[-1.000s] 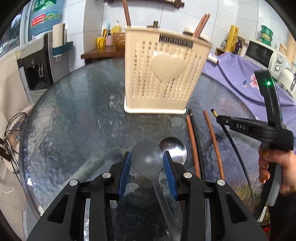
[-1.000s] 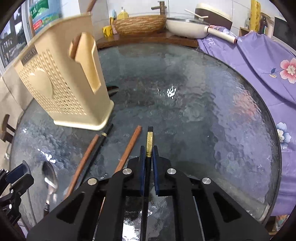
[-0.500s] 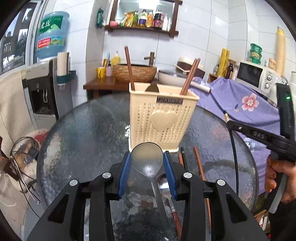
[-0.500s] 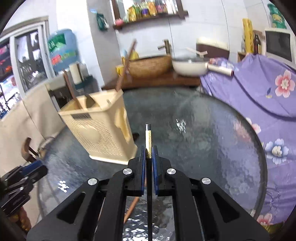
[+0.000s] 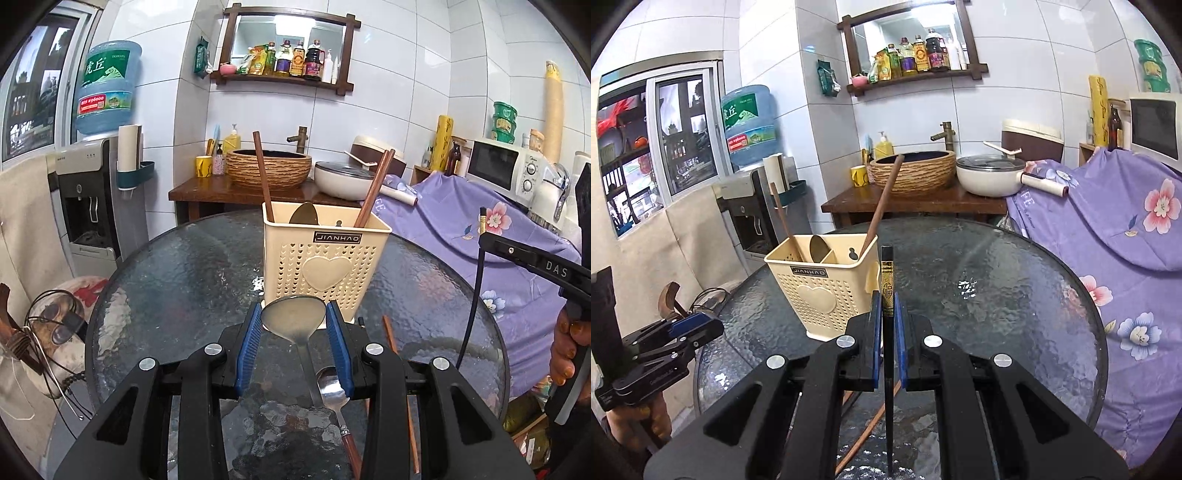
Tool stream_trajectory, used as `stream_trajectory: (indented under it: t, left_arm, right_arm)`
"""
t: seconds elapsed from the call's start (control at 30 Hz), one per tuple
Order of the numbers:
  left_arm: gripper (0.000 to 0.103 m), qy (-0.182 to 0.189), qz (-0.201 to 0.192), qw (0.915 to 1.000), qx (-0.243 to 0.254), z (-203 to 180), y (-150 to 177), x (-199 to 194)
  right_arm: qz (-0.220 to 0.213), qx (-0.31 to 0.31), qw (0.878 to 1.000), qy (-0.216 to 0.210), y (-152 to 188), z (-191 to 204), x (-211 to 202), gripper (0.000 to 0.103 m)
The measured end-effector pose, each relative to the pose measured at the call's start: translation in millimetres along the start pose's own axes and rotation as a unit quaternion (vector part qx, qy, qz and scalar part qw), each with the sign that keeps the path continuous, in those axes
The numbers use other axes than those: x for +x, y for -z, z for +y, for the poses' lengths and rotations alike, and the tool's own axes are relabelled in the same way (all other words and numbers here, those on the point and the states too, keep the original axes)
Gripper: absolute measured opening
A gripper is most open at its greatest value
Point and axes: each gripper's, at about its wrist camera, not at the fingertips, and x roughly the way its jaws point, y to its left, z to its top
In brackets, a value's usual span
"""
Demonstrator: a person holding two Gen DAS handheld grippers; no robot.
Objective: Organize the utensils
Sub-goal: 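Lift the spoon and black chopstick and carry both above the cream holder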
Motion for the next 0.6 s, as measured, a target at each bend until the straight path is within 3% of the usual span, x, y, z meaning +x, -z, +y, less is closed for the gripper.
stream_trajectory:
  t: [0.33,0.6]
  left_arm:
    - [0.035,0.014,-0.007,0.9999,-0.001,0,-13,-3]
    - [0.035,0.03,-0.038,0.9988,0.008,-3,-45,-13]
  right_arm:
    - [-0.019,-0.005,1.0,-0.017,-10,6,-17,0.008]
    - [-0.035,-0.014,0.998,-0.052,-49,13,-24,0.008]
